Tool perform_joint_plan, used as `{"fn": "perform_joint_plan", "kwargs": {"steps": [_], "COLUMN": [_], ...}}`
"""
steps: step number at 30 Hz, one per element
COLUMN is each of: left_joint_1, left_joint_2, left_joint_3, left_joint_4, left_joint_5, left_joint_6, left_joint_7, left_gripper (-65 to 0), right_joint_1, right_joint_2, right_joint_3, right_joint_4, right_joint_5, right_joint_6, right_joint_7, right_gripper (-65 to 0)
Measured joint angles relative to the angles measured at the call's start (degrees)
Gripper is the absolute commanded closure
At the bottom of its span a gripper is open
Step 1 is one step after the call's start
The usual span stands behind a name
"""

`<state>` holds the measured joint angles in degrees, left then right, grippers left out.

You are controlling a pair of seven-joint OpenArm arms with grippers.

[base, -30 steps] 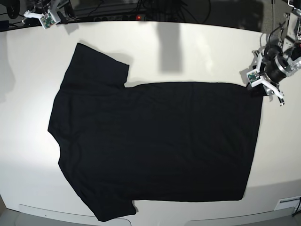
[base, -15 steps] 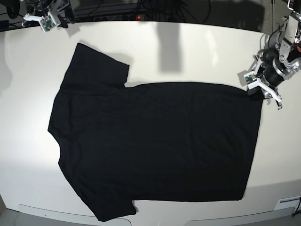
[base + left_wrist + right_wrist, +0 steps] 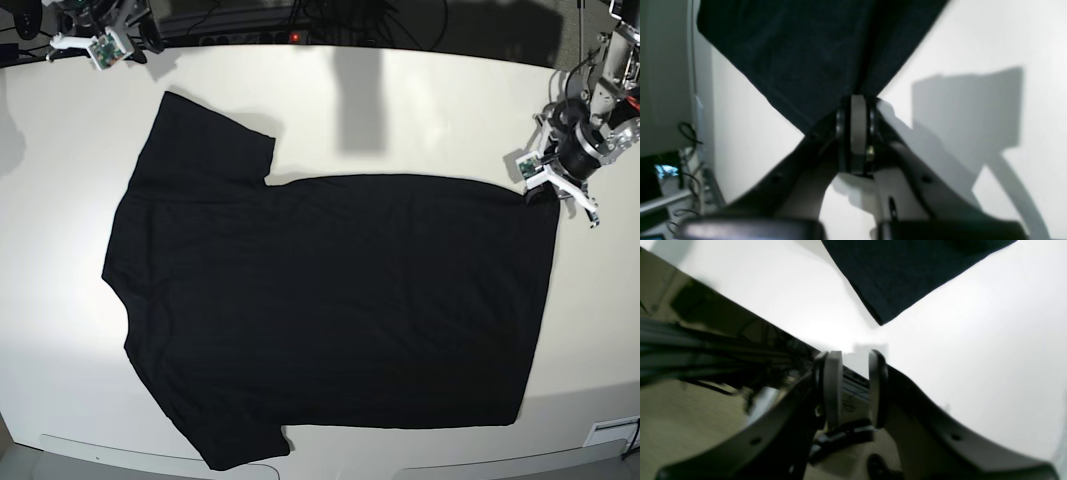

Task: Fold the T-shirt properly
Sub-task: 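Lower both grippers onto the shirt's shoulder-side edge corners and grasp, then lift the grasped shirt edge with both grippers and pull it taut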

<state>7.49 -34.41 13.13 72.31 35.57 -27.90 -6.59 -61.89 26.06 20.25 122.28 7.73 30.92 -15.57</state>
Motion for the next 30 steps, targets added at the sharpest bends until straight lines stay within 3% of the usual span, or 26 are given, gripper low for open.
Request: {"fn": "perform_joint_plan", "kwargs": {"steps": [2, 6, 8, 11, 14, 17, 21, 26, 30], "left_joint_1": [0.2, 0.3, 0.3, 0.3, 0.4, 0.5, 0.5, 0.5, 0.5], "left_joint_2": [0.0, 0.0, 0.0, 0.0, 0.0, 0.0, 0.0, 0.0, 0.0], "left_joint_3": [0.0, 0.0, 0.0, 0.0, 0.0, 0.0, 0.0, 0.0, 0.0], "left_joint_4": [-0.1, -0.3, -0.3, -0.3, -0.3, -0.3, -0.3, -0.3, -0.3], "left_joint_5": [-3.2, -6.8, -7.4, -7.4, -7.5, -7.5, -7.6, -7.6, -7.6], "left_joint_6": [0.0, 0.1, 0.1, 0.1, 0.1, 0.3, 0.3, 0.3, 0.3], "left_joint_7": [0.7, 0.9, 1.2, 1.1, 0.8, 0.8, 0.8, 0.8, 0.8], "left_gripper": [0.0, 0.0, 0.0, 0.0, 0.0, 0.0, 0.0, 0.0, 0.0], "right_joint_1": [0.2, 3.9, 6.5, 11.3, 15.2, 18.5, 20.8, 22.1, 24.4], "right_joint_2": [0.0, 0.0, 0.0, 0.5, 3.8, 6.4, 10.1, 13.8, 14.8], "right_joint_3": [0.0, 0.0, 0.0, -1.7, -5.8, -10.8, -13.7, -13.9, -13.9], "right_joint_4": [0.0, 0.0, 0.0, -0.2, -2.3, -5.7, -9.7, -14.1, -18.9], "right_joint_5": [-5.4, -12.5, -15.1, -20.3, -21.4, -29.1, -34.8, -36.1, -36.1], "right_joint_6": [0.0, 1.9, 2.5, 3.2, 3.9, 4.3, 4.0, 2.2, 2.1], "right_joint_7": [1.3, 3.6, 4.6, 4.3, 4.5, 2.4, 1.9, 2.4, 5.6], "right_gripper": [-15.7, -33.2, -37.0, -36.9, -36.9, -36.9, -36.9, -36.9, -36.8]}}
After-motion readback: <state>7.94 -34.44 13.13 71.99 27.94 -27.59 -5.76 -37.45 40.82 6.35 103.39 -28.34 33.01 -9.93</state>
